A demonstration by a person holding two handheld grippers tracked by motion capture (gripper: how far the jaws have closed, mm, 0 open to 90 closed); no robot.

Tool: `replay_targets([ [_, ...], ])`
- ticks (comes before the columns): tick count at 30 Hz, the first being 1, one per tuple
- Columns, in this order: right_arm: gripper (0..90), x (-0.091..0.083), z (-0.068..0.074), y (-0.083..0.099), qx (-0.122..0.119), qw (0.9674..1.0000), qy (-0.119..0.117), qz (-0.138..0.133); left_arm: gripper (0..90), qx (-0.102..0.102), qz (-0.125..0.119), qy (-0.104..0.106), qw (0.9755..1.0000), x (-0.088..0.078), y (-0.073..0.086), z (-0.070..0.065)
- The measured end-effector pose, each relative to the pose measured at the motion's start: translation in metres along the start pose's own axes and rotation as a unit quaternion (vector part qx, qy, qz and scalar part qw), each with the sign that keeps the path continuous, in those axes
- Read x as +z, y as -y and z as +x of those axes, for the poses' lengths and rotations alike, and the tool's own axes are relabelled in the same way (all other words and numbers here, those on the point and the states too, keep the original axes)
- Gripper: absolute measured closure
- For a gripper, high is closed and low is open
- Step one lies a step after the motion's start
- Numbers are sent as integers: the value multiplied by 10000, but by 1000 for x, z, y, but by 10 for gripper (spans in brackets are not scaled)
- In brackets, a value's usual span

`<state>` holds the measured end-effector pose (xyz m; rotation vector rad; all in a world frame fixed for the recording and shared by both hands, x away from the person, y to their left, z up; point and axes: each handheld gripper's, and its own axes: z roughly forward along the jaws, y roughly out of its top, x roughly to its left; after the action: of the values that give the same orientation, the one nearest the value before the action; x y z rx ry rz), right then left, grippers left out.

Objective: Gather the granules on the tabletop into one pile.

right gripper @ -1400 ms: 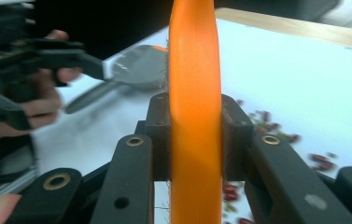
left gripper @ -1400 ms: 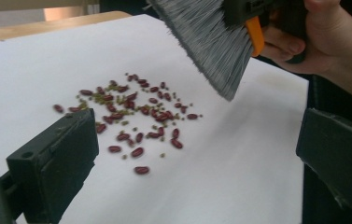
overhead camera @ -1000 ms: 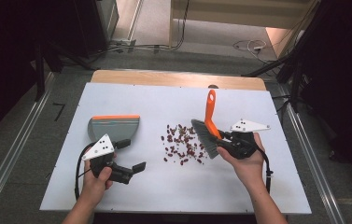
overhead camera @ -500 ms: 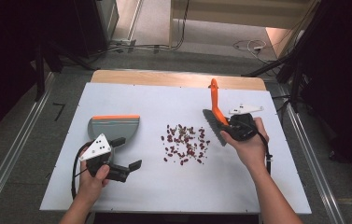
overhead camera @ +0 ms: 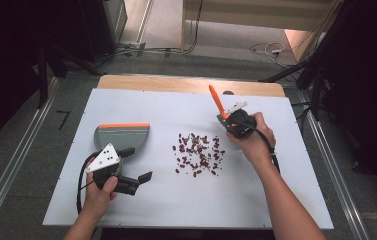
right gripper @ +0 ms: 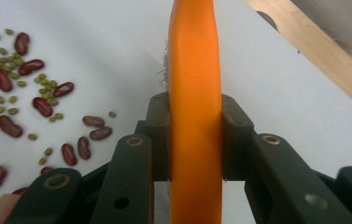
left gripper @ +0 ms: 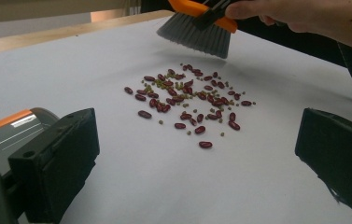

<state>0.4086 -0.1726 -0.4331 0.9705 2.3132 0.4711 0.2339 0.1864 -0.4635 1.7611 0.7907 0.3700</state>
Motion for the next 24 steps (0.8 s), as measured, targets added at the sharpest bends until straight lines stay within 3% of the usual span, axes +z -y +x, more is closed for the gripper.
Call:
replay_targets([
  [2,686,8,8,-5,-274,9994,77,176,5,-15,-6,-26,10000,0,0,0],
  [6,688,15,24,-14,-376,9990,43,250,5,-48,-14,-65,10000,-1,0,2],
  [13,686,16,36,-17,-517,9970,-281,511,5,-78,-21,-37,10000,0,1,1],
  [19,683,11,40,-9,-443,9971,-504,366,5,-82,-17,-36,10000,1,1,1],
  [20,683,7,43,-6,-457,9965,-629,322,5,-74,-10,-50,10000,1,1,1],
  [24,682,-2,53,-2,-620,9947,-775,273,5,-74,-10,-59,10000,2,1,1],
])
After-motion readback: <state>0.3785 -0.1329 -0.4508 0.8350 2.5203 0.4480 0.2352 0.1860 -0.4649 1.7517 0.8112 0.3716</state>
